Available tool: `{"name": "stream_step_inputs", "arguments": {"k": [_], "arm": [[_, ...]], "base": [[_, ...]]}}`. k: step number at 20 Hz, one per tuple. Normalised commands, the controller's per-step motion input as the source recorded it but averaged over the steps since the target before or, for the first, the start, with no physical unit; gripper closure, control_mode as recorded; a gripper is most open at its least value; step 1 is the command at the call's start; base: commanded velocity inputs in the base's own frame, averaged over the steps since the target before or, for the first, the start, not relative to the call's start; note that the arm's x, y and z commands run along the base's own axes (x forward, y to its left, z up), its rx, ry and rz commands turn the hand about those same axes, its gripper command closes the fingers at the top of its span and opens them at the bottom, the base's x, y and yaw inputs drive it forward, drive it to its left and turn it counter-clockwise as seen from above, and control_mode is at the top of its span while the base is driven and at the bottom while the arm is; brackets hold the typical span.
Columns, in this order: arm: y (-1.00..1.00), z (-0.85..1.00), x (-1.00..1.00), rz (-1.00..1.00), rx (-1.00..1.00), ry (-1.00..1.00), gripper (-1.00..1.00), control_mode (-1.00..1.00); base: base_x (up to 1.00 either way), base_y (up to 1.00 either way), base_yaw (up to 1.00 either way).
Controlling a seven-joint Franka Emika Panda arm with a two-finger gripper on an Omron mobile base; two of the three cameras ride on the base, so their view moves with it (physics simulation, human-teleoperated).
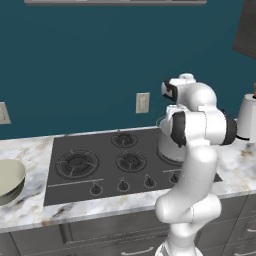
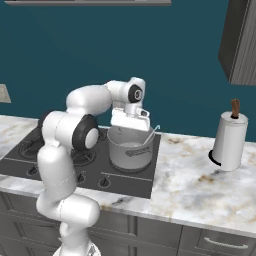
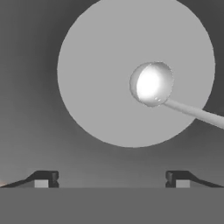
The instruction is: Open the cabinet and move the ladle to the pot. Then close the cabinet.
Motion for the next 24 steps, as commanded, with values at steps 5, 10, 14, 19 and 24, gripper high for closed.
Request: {"name": "stream_step_inputs", "arguments": {"k": [5, 10, 14, 19, 24], "arm": [[0.21, 0.99, -0.48, 0.0, 0.05, -0.19, -1.0, -1.0], [0.48, 0.88, -0.65, 0.0, 0.01, -0.17, -1.0, -1.0], [0.71, 0.52, -0.98, 0.0, 0.0, -0.35, -1.0, -1.0], [0.7, 0.25, -1.0, 0.0, -0.04, -0.57, -1.0, -1.0], [0.53, 0.15, -1.0, 0.0, -0.06, -0.54, -1.0, -1.0]], "base": [[0.0, 0.0, 0.0], [0.0, 0.0, 0.0], [0.0, 0.0, 0.0], [0.0, 0.0, 0.0], [0.0, 0.0, 0.0]]}}
